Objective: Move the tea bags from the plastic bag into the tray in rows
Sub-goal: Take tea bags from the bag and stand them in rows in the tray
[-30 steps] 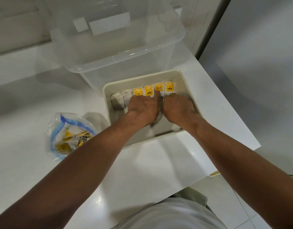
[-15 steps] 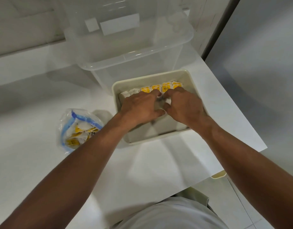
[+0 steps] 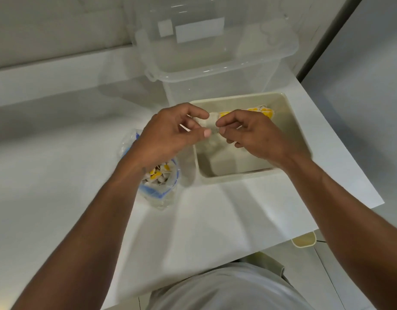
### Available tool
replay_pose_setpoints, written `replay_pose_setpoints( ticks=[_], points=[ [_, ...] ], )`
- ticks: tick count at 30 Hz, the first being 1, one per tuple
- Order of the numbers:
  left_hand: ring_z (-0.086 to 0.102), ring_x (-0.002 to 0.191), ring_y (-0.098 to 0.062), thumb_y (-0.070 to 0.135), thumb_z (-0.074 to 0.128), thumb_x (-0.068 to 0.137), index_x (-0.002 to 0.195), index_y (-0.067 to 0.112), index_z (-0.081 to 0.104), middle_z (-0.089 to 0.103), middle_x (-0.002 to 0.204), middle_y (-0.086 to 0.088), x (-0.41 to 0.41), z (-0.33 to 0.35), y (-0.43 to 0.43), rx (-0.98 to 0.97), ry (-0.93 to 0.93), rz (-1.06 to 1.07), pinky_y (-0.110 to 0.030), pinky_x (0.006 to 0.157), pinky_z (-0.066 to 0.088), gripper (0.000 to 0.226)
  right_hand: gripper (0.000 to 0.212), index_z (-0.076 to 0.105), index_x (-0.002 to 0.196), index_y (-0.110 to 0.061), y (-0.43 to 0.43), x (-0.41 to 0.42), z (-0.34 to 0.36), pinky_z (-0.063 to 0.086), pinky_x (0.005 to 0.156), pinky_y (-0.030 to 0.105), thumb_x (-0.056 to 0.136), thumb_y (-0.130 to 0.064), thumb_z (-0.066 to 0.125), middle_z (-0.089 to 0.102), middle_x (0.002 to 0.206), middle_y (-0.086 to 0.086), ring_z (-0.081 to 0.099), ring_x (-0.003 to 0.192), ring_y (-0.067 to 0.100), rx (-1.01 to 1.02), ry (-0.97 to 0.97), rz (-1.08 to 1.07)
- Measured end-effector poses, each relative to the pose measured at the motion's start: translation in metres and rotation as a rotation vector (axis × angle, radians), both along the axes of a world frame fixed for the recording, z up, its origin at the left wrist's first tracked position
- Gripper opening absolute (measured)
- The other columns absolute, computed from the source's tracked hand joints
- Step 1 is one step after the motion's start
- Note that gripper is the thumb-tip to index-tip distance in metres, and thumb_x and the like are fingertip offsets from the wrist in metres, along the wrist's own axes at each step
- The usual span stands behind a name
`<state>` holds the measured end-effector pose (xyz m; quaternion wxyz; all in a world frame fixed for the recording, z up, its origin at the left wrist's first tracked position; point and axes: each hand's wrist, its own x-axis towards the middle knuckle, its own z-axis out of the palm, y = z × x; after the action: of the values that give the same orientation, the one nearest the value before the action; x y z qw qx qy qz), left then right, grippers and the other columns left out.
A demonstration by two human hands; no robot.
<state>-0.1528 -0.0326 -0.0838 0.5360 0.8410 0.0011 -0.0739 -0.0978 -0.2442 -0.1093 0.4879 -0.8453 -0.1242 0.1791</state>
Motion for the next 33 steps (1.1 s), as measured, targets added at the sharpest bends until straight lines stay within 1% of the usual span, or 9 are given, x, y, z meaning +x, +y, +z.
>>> replay_pose_setpoints(
  ticks=[3,8,11,17,20,23,26,30,33],
  points=[
    [0.068,0.076,-0.014,0.039,0.079,0.082,0.111,0.033,0.069,0.07,0.087,0.006,-0.014,0.0,0.019,-0.038,0.026,0.034,-0.031,0.07,0.051,0.03,0.014,0.071,0.105,-0.023,0.024,-0.015,0.014,0.056,0.074,0.033,0.09,-0.023,0.07,0.071,0.096,0.003,0.07,0.085,0.02,0.067,0.036,0.025],
    [0.07,0.08,-0.016,0.035,0.08,0.082,0.111,0.036,0.068,0.074,0.09,0.005,-0.035,-0.007,0.049,-0.046,0.039,0.053,-0.04,0.078,0.056,0.032,0.014,0.071,0.104,-0.025,0.06,-0.034,0.025,0.056,0.073,0.03,0.09,-0.022,0.07,0.069,0.085,-0.006,0.068,0.079,0.012,0.084,0.04,0.099],
    [0.071,0.087,-0.015,0.021,0.075,0.087,0.111,0.037,0.067,0.074,0.091,0.007,-0.043,-0.014,0.07,0.033,0.034,0.071,-0.044,0.085,0.058,0.03,0.017,0.071,0.106,-0.026,0.079,-0.046,0.027,0.058,0.075,0.033,0.09,-0.02,0.068,0.068,0.089,-0.005,0.07,0.086,0.016,0.071,0.075,0.133],
    [0.069,0.083,-0.008,0.017,0.07,0.087,0.1,0.038,0.069,0.071,0.088,0.013,-0.058,-0.034,0.101,0.251,0.039,0.069,-0.042,0.082,0.058,0.025,0.023,0.07,0.104,-0.027,0.114,-0.077,0.005,0.061,0.076,0.038,0.086,-0.011,0.068,0.069,0.092,-0.004,0.071,0.086,0.018,0.008,0.158,0.149],
    [0.069,0.084,-0.009,0.018,0.068,0.087,0.098,0.037,0.067,0.071,0.092,0.016,-0.068,-0.049,0.106,0.373,0.032,0.019,-0.042,0.08,0.057,0.022,0.022,0.069,0.103,-0.032,0.126,-0.089,-0.014,0.058,0.08,0.039,0.087,-0.017,0.065,0.071,0.092,-0.01,0.069,0.084,0.016,-0.16,0.023,0.144],
    [0.068,0.088,-0.012,0.025,0.068,0.089,0.101,0.036,0.067,0.071,0.097,0.017,-0.075,-0.06,0.108,0.546,0.017,0.002,-0.038,0.078,0.057,0.016,0.025,0.067,0.115,-0.031,0.132,-0.098,-0.026,0.053,0.083,0.033,0.092,-0.024,0.061,0.073,0.102,-0.008,0.068,0.09,0.017,-0.45,-0.248,0.184],
    [0.065,0.09,-0.015,0.031,0.069,0.089,0.105,0.035,0.066,0.069,0.103,0.014,-0.082,-0.067,0.105,0.659,-0.005,0.002,-0.032,0.074,0.054,0.017,0.031,0.062,0.125,-0.027,0.134,-0.1,-0.032,0.054,0.082,0.03,0.095,-0.032,0.058,0.072,0.11,-0.004,0.068,0.094,0.019,-0.604,-0.393,0.168],
    [0.063,0.088,-0.016,0.032,0.072,0.086,0.108,0.035,0.064,0.062,0.106,0.012,-0.084,-0.069,0.103,0.693,-0.024,-0.037,-0.032,0.072,0.053,0.023,0.035,0.06,0.128,-0.029,0.135,-0.098,-0.033,0.051,0.08,0.029,0.094,-0.036,0.06,0.069,0.115,-0.005,0.066,0.096,0.018,-0.655,-0.408,0.148],
    [0.063,0.087,-0.015,0.032,0.068,0.09,0.11,0.039,0.067,0.065,0.105,0.014,-0.086,-0.063,0.1,0.701,-0.039,-0.091,-0.03,0.071,0.051,0.021,0.027,0.065,0.121,-0.031,0.13,-0.099,-0.028,0.051,0.084,0.03,0.094,-0.033,0.06,0.069,0.115,-0.005,0.066,0.097,0.018,-0.621,-0.342,0.163]
  ],
)
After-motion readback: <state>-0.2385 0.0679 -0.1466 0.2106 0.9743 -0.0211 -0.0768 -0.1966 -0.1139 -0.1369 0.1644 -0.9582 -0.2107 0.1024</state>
